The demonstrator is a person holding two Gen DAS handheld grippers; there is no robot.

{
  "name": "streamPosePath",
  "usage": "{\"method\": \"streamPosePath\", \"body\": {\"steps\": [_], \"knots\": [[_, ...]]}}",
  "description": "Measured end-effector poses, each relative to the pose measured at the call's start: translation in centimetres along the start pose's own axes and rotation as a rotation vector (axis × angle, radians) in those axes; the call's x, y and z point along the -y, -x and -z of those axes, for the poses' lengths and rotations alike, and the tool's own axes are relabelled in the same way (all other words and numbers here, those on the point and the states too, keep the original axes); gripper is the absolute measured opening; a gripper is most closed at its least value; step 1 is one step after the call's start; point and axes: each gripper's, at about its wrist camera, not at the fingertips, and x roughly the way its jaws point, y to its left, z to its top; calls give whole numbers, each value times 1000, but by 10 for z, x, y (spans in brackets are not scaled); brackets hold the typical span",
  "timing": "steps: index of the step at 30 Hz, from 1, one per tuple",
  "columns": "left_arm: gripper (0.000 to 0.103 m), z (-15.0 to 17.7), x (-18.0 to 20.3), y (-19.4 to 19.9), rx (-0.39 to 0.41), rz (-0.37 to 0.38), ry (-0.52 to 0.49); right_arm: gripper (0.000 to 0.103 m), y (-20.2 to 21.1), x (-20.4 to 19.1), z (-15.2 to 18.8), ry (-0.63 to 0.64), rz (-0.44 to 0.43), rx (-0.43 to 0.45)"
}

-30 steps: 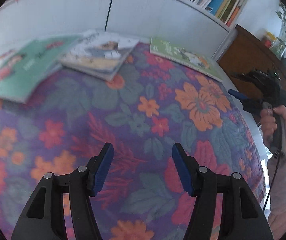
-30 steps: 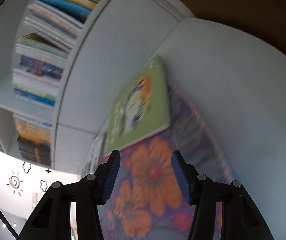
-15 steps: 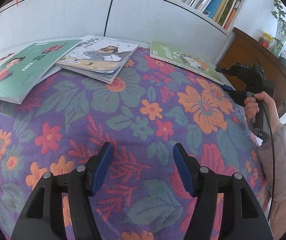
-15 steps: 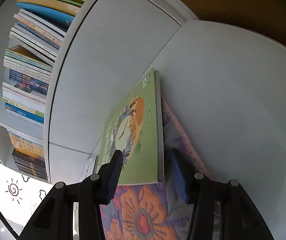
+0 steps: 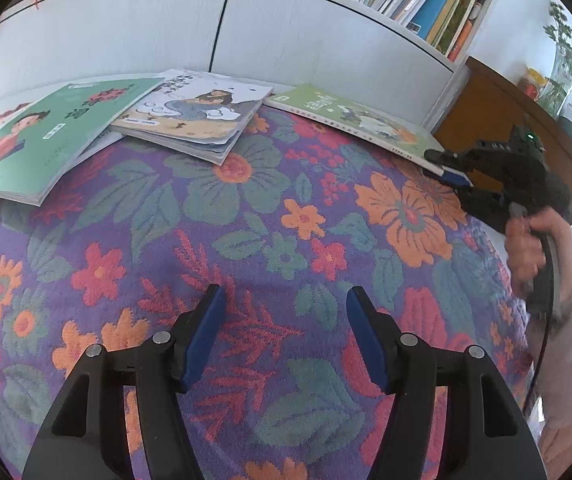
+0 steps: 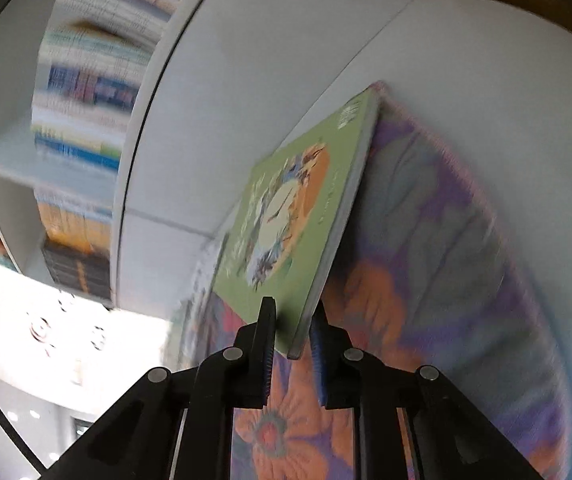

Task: Organize books

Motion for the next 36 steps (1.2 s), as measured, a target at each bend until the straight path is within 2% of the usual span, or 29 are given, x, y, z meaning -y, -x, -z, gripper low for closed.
{"method": "streamPosePath", "body": {"steps": [4,6,8,14,18,20,22,23,26,28,29,30,31,32,33,36], "knots": [[61,-1,-1,5,-18,-12,28,15,3,-27,40,56,-26,-43],[61,3,-3,12,-21,-15,41,16,4,-46,68,144,-6,-91],[61,15,-6,25,-15,7,44,17,9,-61,99,216,12,-107],[61,50,-25,65,-14,-19,38,18,30,-87,188,300,19,-135],[61,70,-38,94,5,-28,42,13,42,-97,249,328,-1,-187],[61,74,-44,104,14,-33,41,14,49,-108,285,382,-4,-211],[61,78,-50,117,26,-33,48,19,49,-120,308,399,9,-262],[61,79,-51,120,31,-30,49,25,51,-123,317,388,-5,-290],[61,73,-50,127,51,-21,51,35,65,-128,323,406,-43,-306],[61,67,-44,124,53,-15,43,44,75,-133,310,468,9,-251],[61,65,-39,121,50,-15,33,53,82,-132,296,494,48,-188],[61,60,-31,113,43,-16,16,56,89,-129,278,507,85,-123],[61,57,-21,106,38,-14,1,56,95,-124,274,512,107,-89],[61,56,-16,102,32,-12,-10,56,98,-116,253,510,153,-34],[61,52,-9,94,18,-7,-22,56,97,-112,242,507,173,-15],[61,40,6,67,-43,68,-5,56,84,-91,197,484,235,28]]}}
